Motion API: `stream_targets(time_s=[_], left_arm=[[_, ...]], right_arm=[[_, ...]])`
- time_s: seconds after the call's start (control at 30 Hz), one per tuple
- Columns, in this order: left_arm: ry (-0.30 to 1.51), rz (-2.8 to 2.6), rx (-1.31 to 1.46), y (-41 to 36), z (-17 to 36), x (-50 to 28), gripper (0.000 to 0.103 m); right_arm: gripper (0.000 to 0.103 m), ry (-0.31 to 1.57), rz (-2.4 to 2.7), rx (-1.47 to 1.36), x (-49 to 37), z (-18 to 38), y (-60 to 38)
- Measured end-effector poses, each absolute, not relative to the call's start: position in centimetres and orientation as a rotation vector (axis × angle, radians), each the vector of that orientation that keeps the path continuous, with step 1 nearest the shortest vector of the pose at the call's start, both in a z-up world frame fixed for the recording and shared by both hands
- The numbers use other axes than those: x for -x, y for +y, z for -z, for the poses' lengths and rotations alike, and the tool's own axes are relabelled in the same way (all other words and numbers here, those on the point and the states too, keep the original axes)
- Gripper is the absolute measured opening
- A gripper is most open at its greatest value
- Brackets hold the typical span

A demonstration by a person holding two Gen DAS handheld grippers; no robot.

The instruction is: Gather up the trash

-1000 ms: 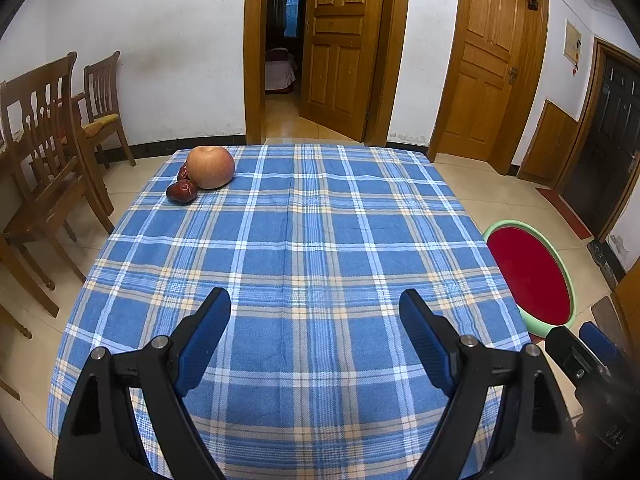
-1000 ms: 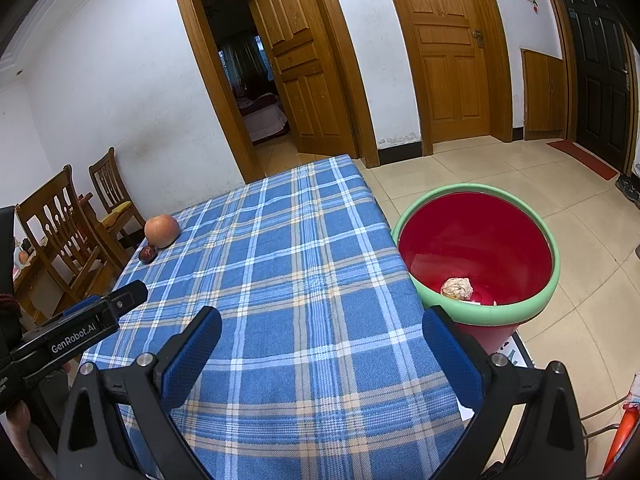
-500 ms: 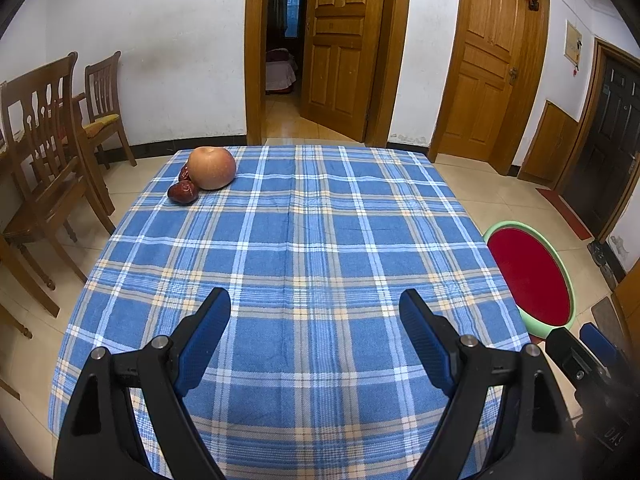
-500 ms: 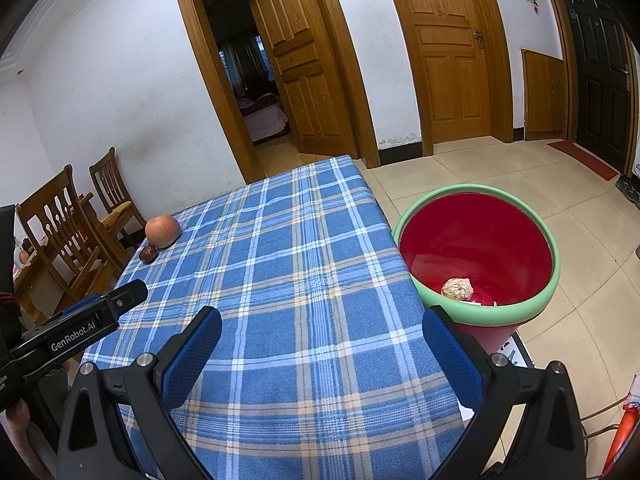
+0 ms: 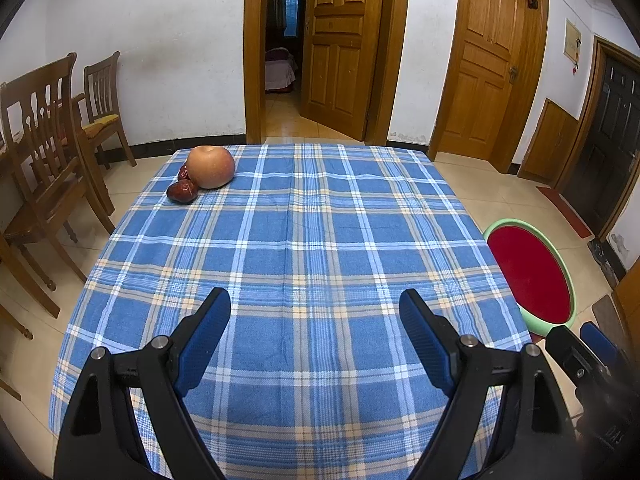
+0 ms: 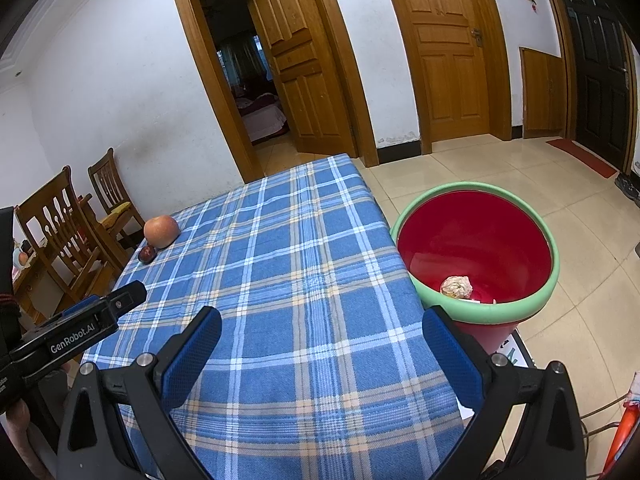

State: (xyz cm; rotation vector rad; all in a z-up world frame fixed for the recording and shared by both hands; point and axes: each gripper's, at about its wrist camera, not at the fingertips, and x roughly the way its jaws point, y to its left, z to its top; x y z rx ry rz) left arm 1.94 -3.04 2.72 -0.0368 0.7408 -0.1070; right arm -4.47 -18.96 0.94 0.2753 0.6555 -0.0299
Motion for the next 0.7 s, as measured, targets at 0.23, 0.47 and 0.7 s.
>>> stream_targets(time_s=[0.23,0.47,0.7], left_arm=[[0.741,0.107,0.036,-3.05,-2.70,-1.95,0.086],[0.741,0.107,0.037,-3.05,-2.72,-1.92,0.086],[0.742,0.106,0.037,-3.06,-2.71,-1.91,0.086]], right_arm=[[0.102,0.656,0.030,-0.276,4.46,-0.96,-18.99],[0.102,0.656,0.031,-0.276,4.54,-0.95,-18.89],[0.102,0.657,0.031,-0.277,4.56,-0.96,-18.86]])
